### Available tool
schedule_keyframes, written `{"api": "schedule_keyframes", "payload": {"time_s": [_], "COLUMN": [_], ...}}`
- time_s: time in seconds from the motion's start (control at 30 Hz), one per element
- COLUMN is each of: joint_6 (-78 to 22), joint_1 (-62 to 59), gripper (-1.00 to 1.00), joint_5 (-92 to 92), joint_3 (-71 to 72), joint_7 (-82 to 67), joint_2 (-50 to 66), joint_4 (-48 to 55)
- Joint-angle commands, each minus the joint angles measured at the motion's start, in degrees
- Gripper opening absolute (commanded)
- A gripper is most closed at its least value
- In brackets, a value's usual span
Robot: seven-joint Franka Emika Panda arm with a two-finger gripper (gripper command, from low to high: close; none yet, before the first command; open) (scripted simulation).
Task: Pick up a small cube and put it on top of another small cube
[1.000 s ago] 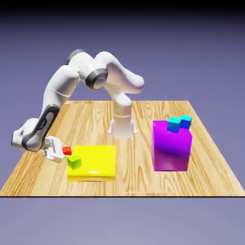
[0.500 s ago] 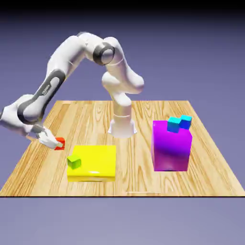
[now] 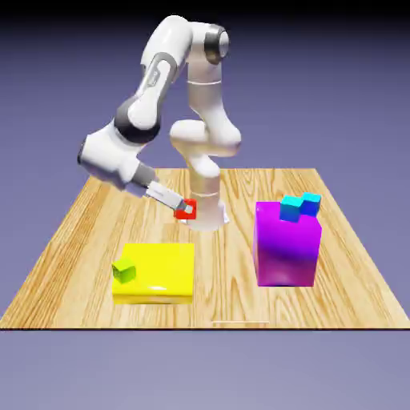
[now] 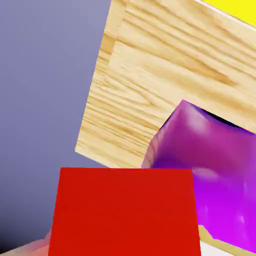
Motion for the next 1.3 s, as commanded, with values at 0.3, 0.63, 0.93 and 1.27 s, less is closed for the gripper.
{"api": "schedule_keyframes", "payload": {"time_s": [0.3,0.63,0.93,1.27], "joint_6": [3.8,7.7,19.6,29.1], "joint_1": [1.1,6.1,24.7,39.5], "gripper": [-1.0,-1.0,-1.0,1.0], "joint_5": [17.3,30.2,31.5,32.5], "joint_3": [15.9,22.5,10.6,1.2], "joint_7": [18.2,29.5,27.4,25.7], "joint_2": [-20.8,-30.6,-24.1,-18.9], "joint_4": [-16.8,-27.4,-27.5,-27.5]}}
